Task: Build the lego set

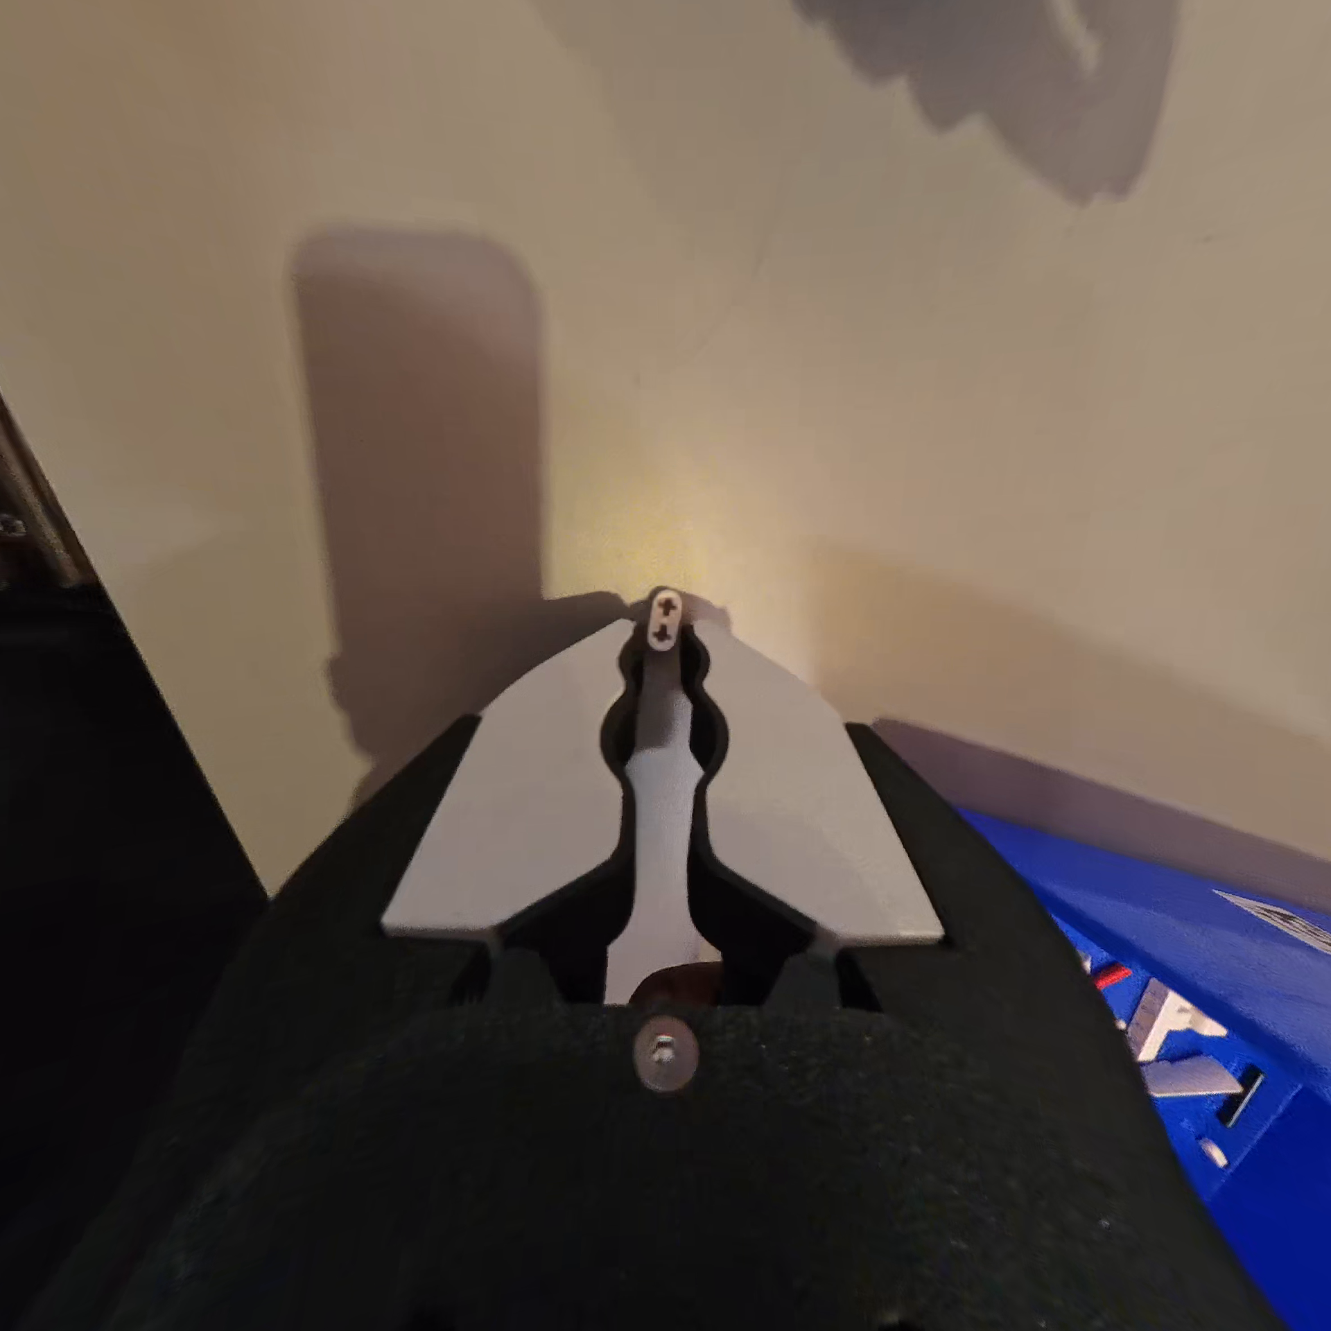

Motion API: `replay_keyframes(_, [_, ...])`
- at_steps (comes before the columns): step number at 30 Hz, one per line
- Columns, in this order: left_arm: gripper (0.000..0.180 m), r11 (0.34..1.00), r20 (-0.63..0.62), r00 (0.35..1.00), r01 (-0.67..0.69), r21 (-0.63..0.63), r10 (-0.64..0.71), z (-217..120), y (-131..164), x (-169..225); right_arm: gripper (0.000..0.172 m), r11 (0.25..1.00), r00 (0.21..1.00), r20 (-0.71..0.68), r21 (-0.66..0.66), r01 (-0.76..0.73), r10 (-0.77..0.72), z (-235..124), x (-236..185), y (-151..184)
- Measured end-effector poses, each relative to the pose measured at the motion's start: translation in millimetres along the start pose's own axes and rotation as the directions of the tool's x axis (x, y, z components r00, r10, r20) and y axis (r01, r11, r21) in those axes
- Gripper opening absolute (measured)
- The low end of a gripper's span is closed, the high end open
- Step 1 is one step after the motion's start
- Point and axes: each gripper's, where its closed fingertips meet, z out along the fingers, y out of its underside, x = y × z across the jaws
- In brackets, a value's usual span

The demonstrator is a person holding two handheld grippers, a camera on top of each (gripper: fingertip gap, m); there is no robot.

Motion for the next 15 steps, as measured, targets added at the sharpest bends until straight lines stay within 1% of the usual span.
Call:
replay_keyframes(1, [0.008, 1.0, -0.002, 1.0, 0.003, 0.0, -0.003, -0.1, -0.1, 0.0, 0.017, 1.0, 1.0, 0.008, 0.003, 0.002, -0.002, -3.0, -0.4, 0.4])
replay_keyframes(3, [0.008, 1.0, -0.006, 1.0, 0.006, -0.013, -0.006, 1.2, 1.6, 0.1, 0.019, 1.0, 0.999, 0.04, 0.02, 0.0, 0.0, -16.7, -0.2, 2.6])
replay_keyframes(5, [0.008, 1.0, -0.007, 1.0, -0.003, -0.017, 0.003, 1.7, 2.3, 1.1, 0.022, 0.999, 0.997, 0.081, 0.036, -0.023, 0.02, -40.2, 6.0, 9.8])
replay_keyframes(7, [0.008, 1.0, -0.009, 1.0, -0.007, -0.021, 0.007, 2.0, 2.9, 1.7, 0.025, 0.999, 0.991, 0.132, 0.005, -0.036, 0.035, -70.4, 16.4, 29.6])
replay_keyframes(8, [0.008, 1.0, -0.01, 1.0, -0.006, -0.023, 0.006, 2.3, 3.1, 1.6, 0.026, 0.999, 0.989, 0.143, -0.038, -0.028, 0.033, -85.5, 24.9, 45.7])
replay_keyframes(10, [0.008, 1.0, -0.01, 1.0, -0.002, -0.028, 0.001, 3.1, 3.7, 1.2, 0.026, 0.988, 0.998, 0.066, -0.154, 0.003, 0.008, -108.2, 61.2, 86.2])
replay_keyframes(12, [0.008, 0.999, -0.01, 1.0, -0.004, -0.033, 0.003, 3.6, 4.6, 1.4, 0.023, 0.942, 1.0, 0.025, -0.335, 0.01, -0.002, -119.0, 99.7, 137.3])
replay_keyframes(13, [0.008, 0.999, -0.01, 1.0, -0.007, -0.035, 0.007, 3.8, 4.8, 1.8, 0.021, 0.906, 0.999, 0.038, -0.422, 0.013, 0.004, -119.9, 114.3, 161.9])
replay_keyframes(15, [0.008, 0.999, -0.009, 1.0, -0.015, -0.039, 0.014, 4.1, 5.5, 2.4, 0.02, 0.831, 0.992, 0.123, -0.554, 0.039, 0.035, -114.5, 130.9, 202.2])
